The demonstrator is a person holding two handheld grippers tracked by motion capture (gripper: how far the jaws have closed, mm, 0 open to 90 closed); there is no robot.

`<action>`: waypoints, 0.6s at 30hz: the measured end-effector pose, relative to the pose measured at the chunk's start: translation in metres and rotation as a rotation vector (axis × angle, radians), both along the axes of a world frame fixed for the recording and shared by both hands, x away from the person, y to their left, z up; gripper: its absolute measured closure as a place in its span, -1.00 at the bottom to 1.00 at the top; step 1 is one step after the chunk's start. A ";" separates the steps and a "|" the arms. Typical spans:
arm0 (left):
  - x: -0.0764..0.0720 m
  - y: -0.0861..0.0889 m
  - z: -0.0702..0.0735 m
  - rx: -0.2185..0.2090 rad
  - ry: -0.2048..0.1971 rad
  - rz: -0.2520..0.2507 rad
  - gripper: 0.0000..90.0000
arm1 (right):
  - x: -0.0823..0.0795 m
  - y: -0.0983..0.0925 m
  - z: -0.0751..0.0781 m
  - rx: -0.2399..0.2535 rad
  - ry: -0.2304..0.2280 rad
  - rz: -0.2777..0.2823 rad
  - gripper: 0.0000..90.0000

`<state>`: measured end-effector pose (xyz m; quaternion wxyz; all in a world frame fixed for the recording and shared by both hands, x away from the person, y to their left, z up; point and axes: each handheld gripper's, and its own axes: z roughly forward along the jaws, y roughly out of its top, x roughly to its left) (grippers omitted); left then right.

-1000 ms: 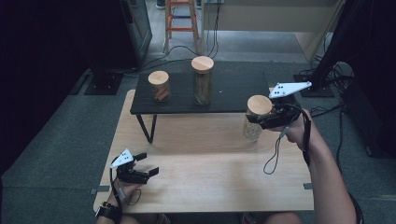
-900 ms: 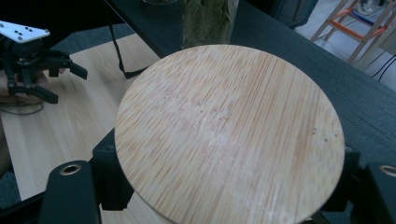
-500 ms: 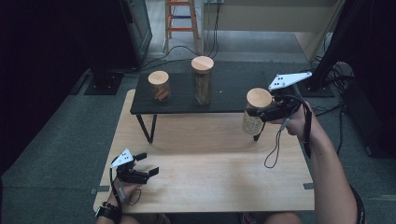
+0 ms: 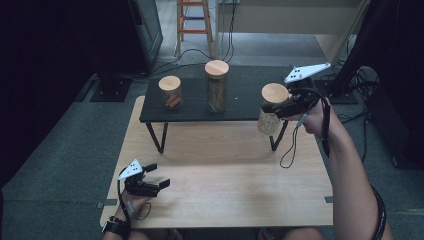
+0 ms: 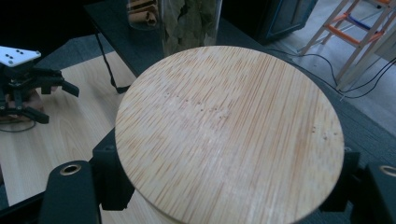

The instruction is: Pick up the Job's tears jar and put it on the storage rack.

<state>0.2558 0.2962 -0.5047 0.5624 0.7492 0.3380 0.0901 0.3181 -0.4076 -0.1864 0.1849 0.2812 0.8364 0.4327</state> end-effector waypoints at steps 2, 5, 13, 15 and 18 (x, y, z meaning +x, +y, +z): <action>0.000 0.000 0.000 0.000 0.000 0.000 -0.96 | 0.003 0.000 0.001 -0.001 0.004 0.004 -0.44; 0.000 0.000 0.000 -0.001 0.001 -0.001 -0.96 | 0.005 0.000 0.002 0.004 0.009 0.007 -0.44; 0.001 0.000 0.000 -0.002 0.001 -0.003 -0.96 | 0.005 -0.002 0.006 0.013 -0.001 0.011 -0.44; 0.001 0.000 0.000 -0.003 0.003 -0.004 -0.96 | 0.004 -0.001 0.008 0.009 -0.008 0.009 -0.44; 0.000 0.000 0.000 -0.004 0.002 -0.002 -0.96 | 0.005 0.001 0.010 0.008 -0.016 0.003 -0.44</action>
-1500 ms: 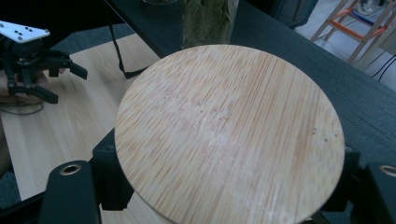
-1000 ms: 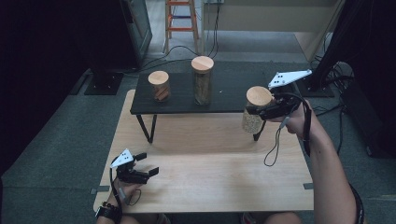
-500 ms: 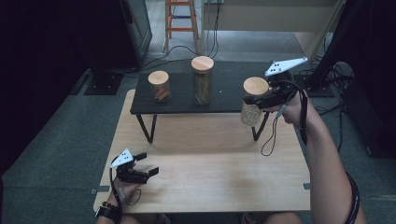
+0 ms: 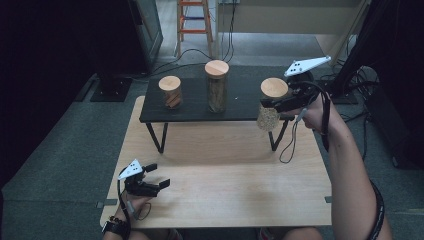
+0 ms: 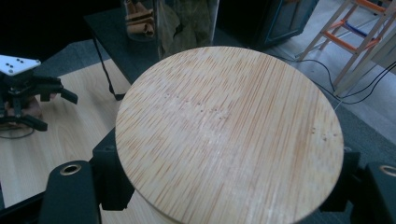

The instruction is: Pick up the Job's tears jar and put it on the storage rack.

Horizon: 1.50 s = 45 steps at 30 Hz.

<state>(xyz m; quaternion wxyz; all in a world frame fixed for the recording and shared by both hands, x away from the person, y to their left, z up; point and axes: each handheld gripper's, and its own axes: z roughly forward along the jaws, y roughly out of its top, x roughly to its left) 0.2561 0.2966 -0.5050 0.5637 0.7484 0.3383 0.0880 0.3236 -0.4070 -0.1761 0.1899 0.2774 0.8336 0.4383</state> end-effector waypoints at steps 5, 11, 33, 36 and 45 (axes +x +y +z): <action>0.000 0.000 0.000 0.000 0.001 -0.001 -0.96 | 0.009 0.001 0.000 -0.011 0.012 -0.006 -0.44; 0.000 0.000 0.000 -0.003 0.002 -0.001 -0.96 | 0.017 -0.008 -0.004 0.023 0.023 -0.010 -0.44; 0.001 0.001 0.000 -0.004 0.004 -0.002 -0.96 | 0.039 -0.012 0.001 0.000 0.033 -0.008 -0.43; 0.002 0.002 -0.001 -0.009 0.007 -0.002 -0.96 | 0.047 -0.009 0.003 -0.006 0.034 -0.002 -0.43; 0.002 0.003 -0.001 -0.013 0.009 -0.004 -0.96 | 0.057 -0.004 0.003 -0.010 0.027 -0.023 -0.43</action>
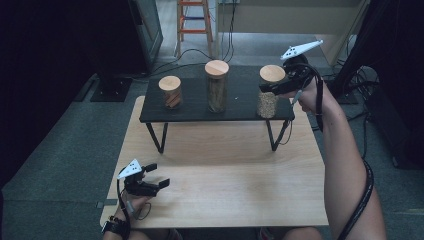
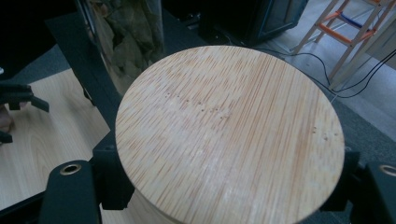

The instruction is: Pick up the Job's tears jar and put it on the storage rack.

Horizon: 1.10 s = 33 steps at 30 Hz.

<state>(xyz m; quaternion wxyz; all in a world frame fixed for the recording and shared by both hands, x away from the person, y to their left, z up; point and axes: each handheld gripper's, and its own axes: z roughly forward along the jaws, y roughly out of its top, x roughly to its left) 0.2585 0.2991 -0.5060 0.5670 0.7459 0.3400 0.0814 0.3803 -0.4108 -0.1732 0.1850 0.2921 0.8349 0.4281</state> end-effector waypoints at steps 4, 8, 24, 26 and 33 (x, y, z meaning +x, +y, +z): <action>0.000 0.000 0.000 0.003 0.000 0.001 -0.96 | 0.007 -0.004 -0.002 0.014 0.001 0.012 -0.43; 0.000 -0.001 0.000 0.002 0.001 0.003 -0.96 | 0.012 -0.005 -0.002 0.015 0.001 0.011 -0.44; -0.001 -0.002 0.001 0.010 -0.001 0.008 -0.96 | 0.026 -0.009 -0.008 0.050 0.004 -0.054 -0.44; -0.001 -0.002 0.001 0.011 -0.002 0.007 -0.96 | 0.026 -0.009 -0.008 0.048 0.003 -0.051 -0.44; -0.002 -0.002 0.001 0.007 -0.001 0.008 -0.96 | 0.019 -0.005 -0.006 0.015 -0.004 -0.065 -0.54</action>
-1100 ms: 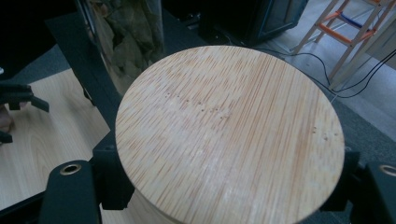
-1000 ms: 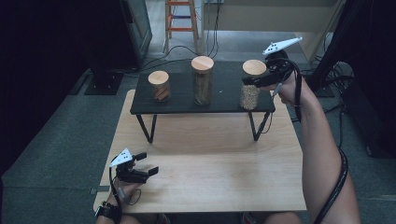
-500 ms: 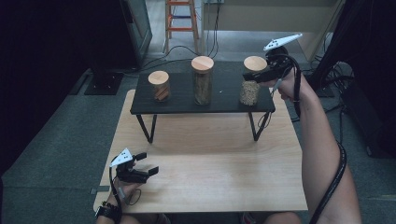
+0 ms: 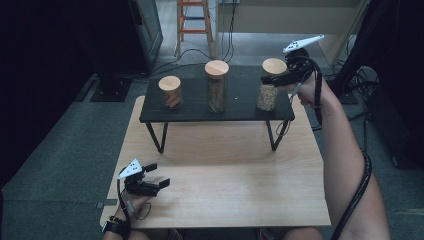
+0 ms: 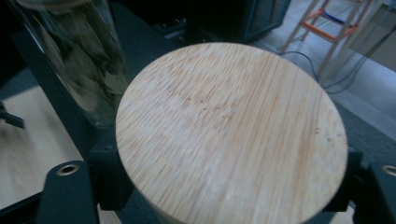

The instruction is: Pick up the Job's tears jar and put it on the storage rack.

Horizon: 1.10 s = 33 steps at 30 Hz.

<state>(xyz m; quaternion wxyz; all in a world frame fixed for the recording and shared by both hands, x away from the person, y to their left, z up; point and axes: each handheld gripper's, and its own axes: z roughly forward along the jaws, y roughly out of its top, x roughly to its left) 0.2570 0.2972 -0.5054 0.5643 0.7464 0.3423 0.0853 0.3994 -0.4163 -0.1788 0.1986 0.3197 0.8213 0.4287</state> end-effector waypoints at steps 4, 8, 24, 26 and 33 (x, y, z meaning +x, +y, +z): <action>0.000 0.000 0.000 -0.002 -0.001 0.000 -0.96 | -0.002 0.007 0.004 -0.040 0.013 0.007 -0.78; 0.000 0.000 0.000 -0.002 -0.003 -0.003 -0.96 | -0.005 0.010 0.007 -0.056 0.020 -0.014 -1.00; -0.001 0.000 -0.001 -0.001 -0.011 -0.004 -0.96 | -0.024 0.004 0.008 -0.040 0.000 -0.033 -1.00; -0.002 0.000 -0.001 -0.001 -0.013 -0.006 -0.96 | -0.026 0.004 0.009 -0.045 0.002 -0.032 -1.00; -0.001 0.000 0.000 0.002 -0.010 -0.008 -0.96 | -0.033 0.005 0.007 -0.056 0.006 -0.034 -1.00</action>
